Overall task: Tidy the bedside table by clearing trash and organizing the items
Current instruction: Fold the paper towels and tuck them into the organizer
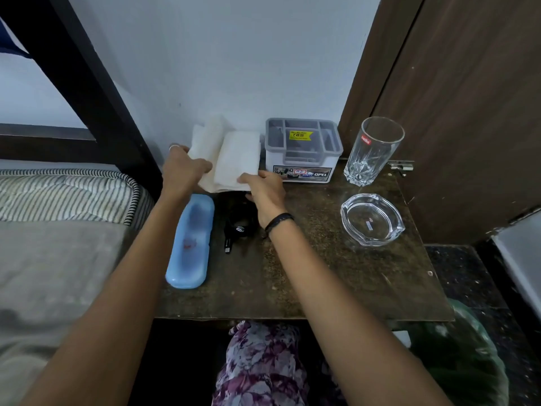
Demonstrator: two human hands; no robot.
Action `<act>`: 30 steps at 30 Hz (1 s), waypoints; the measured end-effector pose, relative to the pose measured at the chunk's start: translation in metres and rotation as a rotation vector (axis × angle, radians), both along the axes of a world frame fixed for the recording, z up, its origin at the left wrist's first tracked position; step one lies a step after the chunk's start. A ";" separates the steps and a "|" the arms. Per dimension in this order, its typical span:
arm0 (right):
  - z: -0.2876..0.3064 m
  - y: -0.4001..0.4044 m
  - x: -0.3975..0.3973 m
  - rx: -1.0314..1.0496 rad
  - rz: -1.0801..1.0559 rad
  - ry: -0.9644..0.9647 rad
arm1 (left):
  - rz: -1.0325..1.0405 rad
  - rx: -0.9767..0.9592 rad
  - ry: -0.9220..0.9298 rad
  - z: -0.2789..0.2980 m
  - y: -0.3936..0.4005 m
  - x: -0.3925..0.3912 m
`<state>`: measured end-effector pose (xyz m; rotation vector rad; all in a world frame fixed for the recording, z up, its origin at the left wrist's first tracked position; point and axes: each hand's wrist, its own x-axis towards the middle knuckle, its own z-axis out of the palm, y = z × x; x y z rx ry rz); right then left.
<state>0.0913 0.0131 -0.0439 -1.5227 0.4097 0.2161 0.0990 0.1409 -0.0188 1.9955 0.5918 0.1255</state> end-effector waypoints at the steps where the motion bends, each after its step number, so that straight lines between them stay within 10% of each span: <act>1: 0.005 -0.004 -0.004 0.123 -0.012 -0.003 | -0.014 -0.037 -0.028 0.005 -0.003 -0.003; 5: 0.026 -0.031 -0.030 0.419 -0.040 -0.017 | -0.066 -0.263 -0.102 0.024 -0.019 -0.028; 14: 0.026 -0.113 -0.115 0.140 -0.171 -0.105 | -0.122 -0.476 -0.105 0.001 -0.087 -0.108; 23: -0.014 -0.134 -0.140 -0.556 -0.104 -0.074 | -0.230 0.546 -0.025 -0.030 -0.134 -0.148; 30: -0.015 -0.130 -0.133 -0.654 -0.130 -0.207 | -0.187 1.008 -0.071 -0.045 -0.132 -0.145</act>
